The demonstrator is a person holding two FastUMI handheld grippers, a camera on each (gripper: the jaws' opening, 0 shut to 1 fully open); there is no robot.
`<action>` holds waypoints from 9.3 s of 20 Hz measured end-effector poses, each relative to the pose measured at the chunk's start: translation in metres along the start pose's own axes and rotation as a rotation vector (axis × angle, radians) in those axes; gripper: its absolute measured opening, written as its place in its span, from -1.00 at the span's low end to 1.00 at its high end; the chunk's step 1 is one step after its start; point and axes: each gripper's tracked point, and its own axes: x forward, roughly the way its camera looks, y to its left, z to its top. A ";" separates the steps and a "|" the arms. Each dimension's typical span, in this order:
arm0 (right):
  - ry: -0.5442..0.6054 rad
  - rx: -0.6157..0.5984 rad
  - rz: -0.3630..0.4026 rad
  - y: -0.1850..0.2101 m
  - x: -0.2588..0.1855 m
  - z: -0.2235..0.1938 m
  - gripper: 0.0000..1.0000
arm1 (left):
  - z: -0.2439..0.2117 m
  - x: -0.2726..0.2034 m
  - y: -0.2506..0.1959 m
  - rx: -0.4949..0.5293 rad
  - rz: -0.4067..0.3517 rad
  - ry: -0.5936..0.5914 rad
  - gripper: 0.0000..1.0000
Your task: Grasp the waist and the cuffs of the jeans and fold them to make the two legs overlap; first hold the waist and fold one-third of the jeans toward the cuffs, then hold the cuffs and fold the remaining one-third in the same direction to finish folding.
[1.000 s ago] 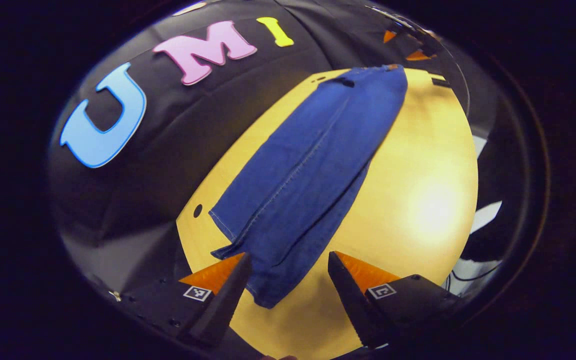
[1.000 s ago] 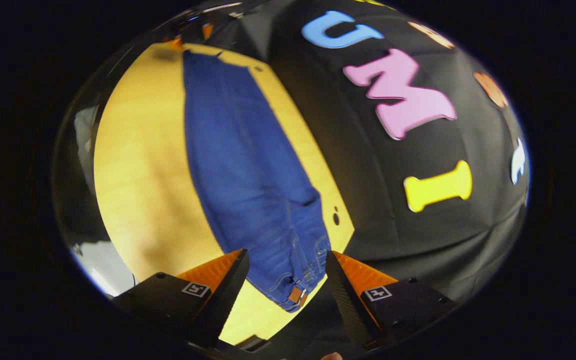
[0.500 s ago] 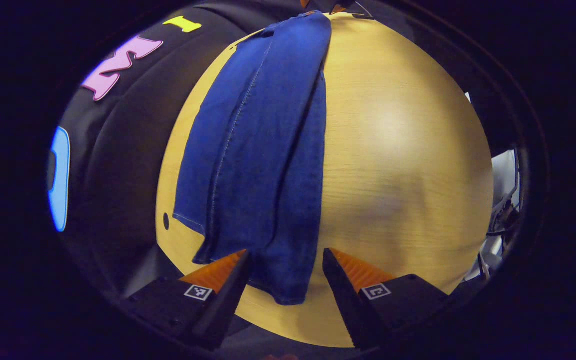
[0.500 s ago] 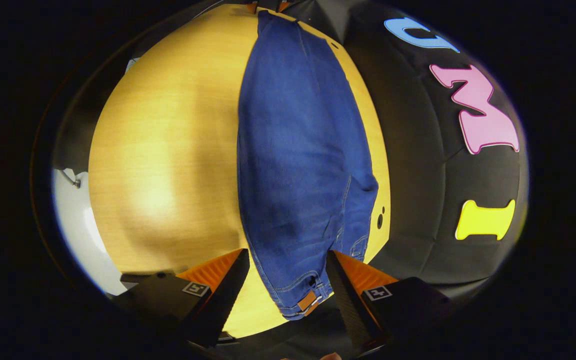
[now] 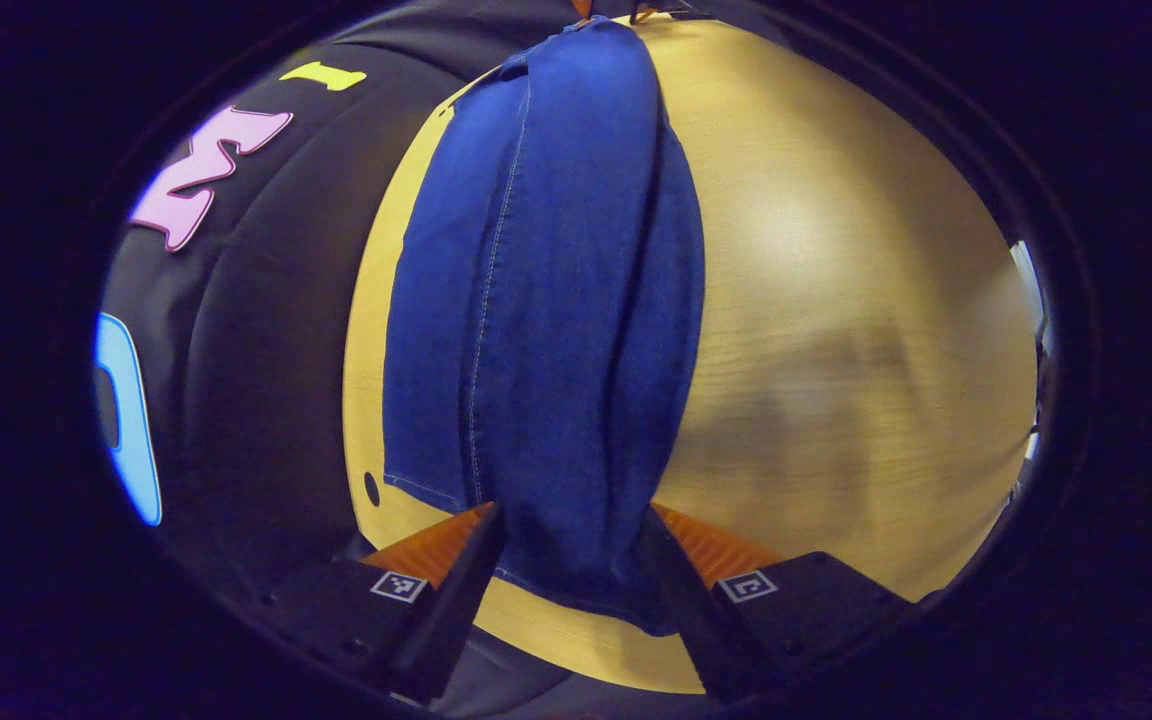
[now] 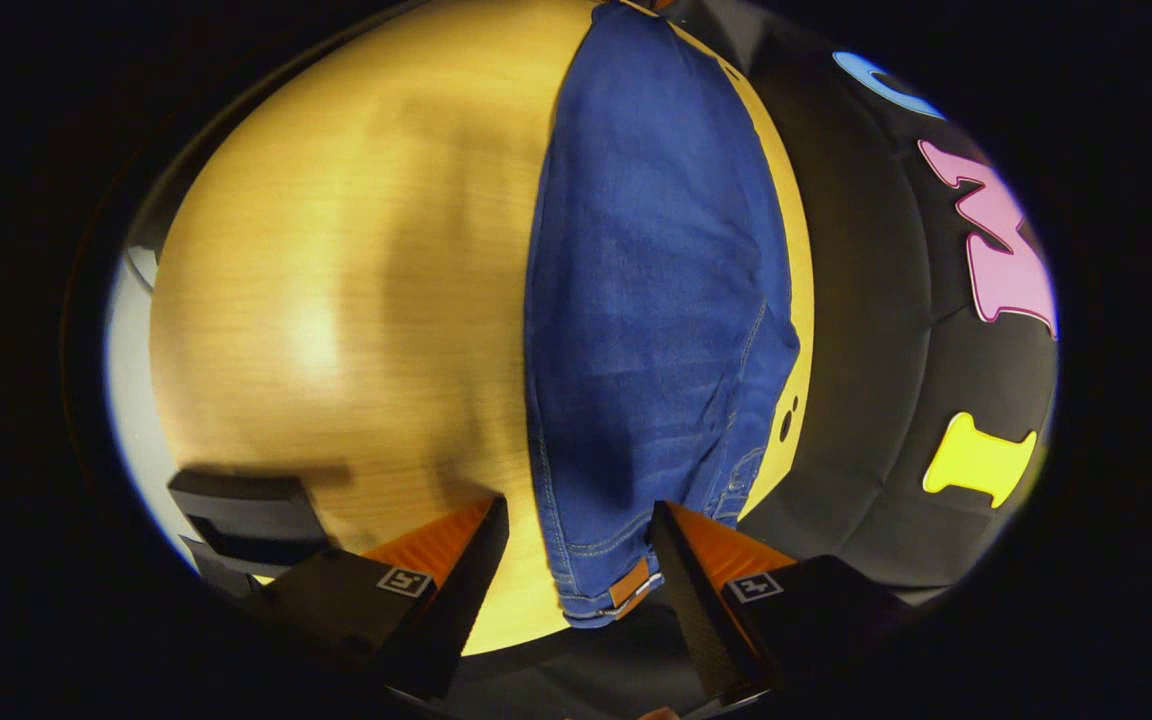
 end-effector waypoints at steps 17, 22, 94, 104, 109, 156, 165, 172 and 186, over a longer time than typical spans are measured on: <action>0.219 0.205 0.038 0.014 0.024 -0.044 -0.80 | 0.001 0.004 -0.019 -0.061 -0.119 0.001 -0.72; 0.228 0.459 0.086 -0.001 0.018 -0.044 -0.89 | 0.005 -0.006 -0.003 -0.253 -0.147 -0.010 -0.84; 0.210 2.542 -0.145 -0.146 0.104 -0.109 0.83 | 0.169 -0.111 0.247 -1.491 0.346 -0.584 0.92; -0.127 2.553 -0.263 -0.221 0.070 -0.108 -0.70 | 0.154 -0.101 0.223 -1.544 0.326 -0.539 0.93; -0.436 2.395 -0.285 -0.322 -0.020 -0.036 -0.72 | 0.127 -0.118 0.210 -1.604 0.321 -0.585 0.93; -0.607 1.806 0.359 -0.253 -0.077 0.237 0.83 | -0.003 0.148 0.162 -1.902 -0.116 0.302 0.69; -0.620 1.789 0.383 -0.253 -0.079 0.234 0.84 | 0.020 0.137 0.164 -2.067 -0.223 0.215 -0.72; -0.670 1.800 0.358 -0.263 -0.096 0.225 0.83 | 0.080 0.049 0.240 -1.973 -0.197 -0.021 -0.72; -0.698 1.850 0.181 -0.257 -0.138 0.140 0.83 | 0.458 0.022 0.303 -1.538 -0.498 -0.302 -0.73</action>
